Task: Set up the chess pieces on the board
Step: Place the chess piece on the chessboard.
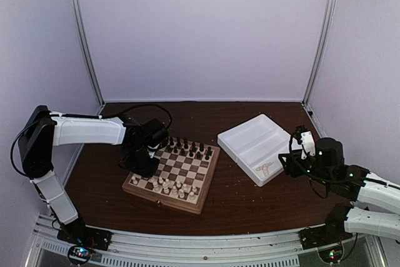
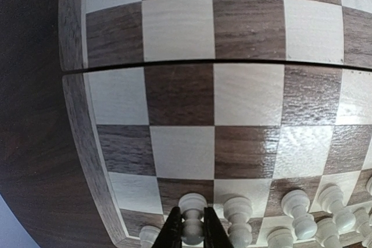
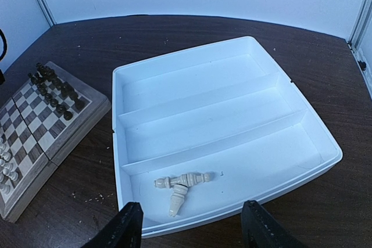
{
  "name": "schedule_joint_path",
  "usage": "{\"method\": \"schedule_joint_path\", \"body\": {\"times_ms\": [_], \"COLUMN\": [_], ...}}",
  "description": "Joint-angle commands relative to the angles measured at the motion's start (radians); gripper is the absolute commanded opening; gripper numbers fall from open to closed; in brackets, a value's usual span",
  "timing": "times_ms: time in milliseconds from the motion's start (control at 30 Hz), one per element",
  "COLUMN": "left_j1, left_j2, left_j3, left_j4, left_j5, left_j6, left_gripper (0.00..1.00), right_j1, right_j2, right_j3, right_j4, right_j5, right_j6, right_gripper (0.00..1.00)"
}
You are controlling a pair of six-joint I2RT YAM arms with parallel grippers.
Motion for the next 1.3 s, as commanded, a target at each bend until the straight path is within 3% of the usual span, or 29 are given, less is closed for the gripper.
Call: {"method": "schedule_joint_path", "body": {"times_ms": [0,433,967,1267], "left_j1": [0.009,0.010,0.009,0.010], "left_j2": [0.007,0.004,-0.045,-0.114], "left_j3": [-0.005,0.001,0.038,0.080], "left_j4": [0.010,-0.003,-0.060,-0.088], "left_j5": [-0.010,-0.017,-0.052,-0.001], "left_j6": [0.004,0.004,0.005,0.011], "left_gripper": [0.14,0.23,0.24,0.28], "right_j1": [-0.001,-0.003,-0.001,-0.001], "right_j2": [-0.001,0.002,0.010,0.011], "right_j3": [-0.009,-0.007,-0.006,-0.006], "right_j4": [0.022,0.025,0.026,0.029], "right_j5": [-0.009,-0.014,-0.019,-0.023], "right_j6": [-0.007,-0.009,-0.010,-0.011], "right_gripper": [0.62,0.61,0.61,0.62]}}
